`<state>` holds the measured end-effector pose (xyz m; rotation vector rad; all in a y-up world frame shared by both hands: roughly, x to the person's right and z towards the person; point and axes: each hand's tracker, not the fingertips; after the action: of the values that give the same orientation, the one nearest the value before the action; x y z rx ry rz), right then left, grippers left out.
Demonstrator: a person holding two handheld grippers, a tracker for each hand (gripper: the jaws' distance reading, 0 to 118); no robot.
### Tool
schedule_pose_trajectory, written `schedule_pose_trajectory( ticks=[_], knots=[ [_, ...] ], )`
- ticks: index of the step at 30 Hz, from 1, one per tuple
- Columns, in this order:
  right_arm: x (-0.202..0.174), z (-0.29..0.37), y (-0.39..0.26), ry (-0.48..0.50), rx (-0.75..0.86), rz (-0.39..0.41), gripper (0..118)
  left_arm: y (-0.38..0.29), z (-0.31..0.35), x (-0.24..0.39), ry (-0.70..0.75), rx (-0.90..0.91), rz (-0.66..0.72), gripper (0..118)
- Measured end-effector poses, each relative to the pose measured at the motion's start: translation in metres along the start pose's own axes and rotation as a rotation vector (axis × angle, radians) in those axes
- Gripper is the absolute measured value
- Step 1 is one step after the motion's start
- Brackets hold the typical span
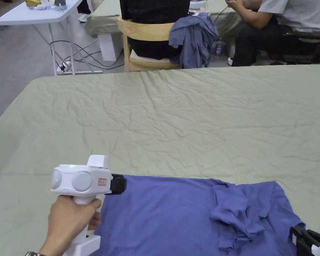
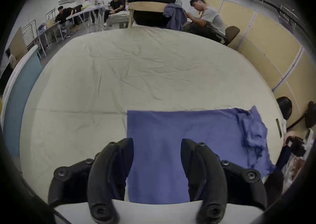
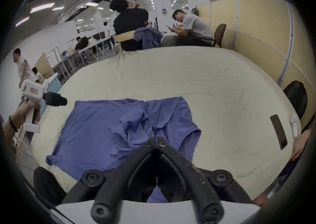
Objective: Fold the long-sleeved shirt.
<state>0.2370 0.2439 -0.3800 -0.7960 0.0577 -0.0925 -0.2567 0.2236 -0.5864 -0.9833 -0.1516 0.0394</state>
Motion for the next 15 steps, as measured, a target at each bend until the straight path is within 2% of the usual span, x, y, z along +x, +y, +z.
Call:
schedule_pose_trajectory(
  ticks=[9,11,13,14,15],
  knots=[
    [0.013,-0.031,0.006,-0.025,-0.061,-0.012,0,0.017,-0.087,-0.015,0.024,-0.065,0.001,58],
    [0.014,-0.033,0.005,-0.021,-0.067,-0.018,0,0.008,-0.108,-0.016,0.017,-0.159,0.020,49],
    [0.015,-0.032,0.005,-0.019,-0.073,-0.026,0,0.004,-0.103,-0.019,0.010,-0.076,0.020,47],
    [0.015,-0.032,0.004,-0.019,-0.074,-0.030,0,0.006,-0.102,-0.019,0.017,-0.081,0.074,42],
    [0.016,-0.031,0.003,-0.020,-0.071,-0.033,0,0.007,-0.099,-0.016,0.033,-0.077,0.058,32]
  ],
)
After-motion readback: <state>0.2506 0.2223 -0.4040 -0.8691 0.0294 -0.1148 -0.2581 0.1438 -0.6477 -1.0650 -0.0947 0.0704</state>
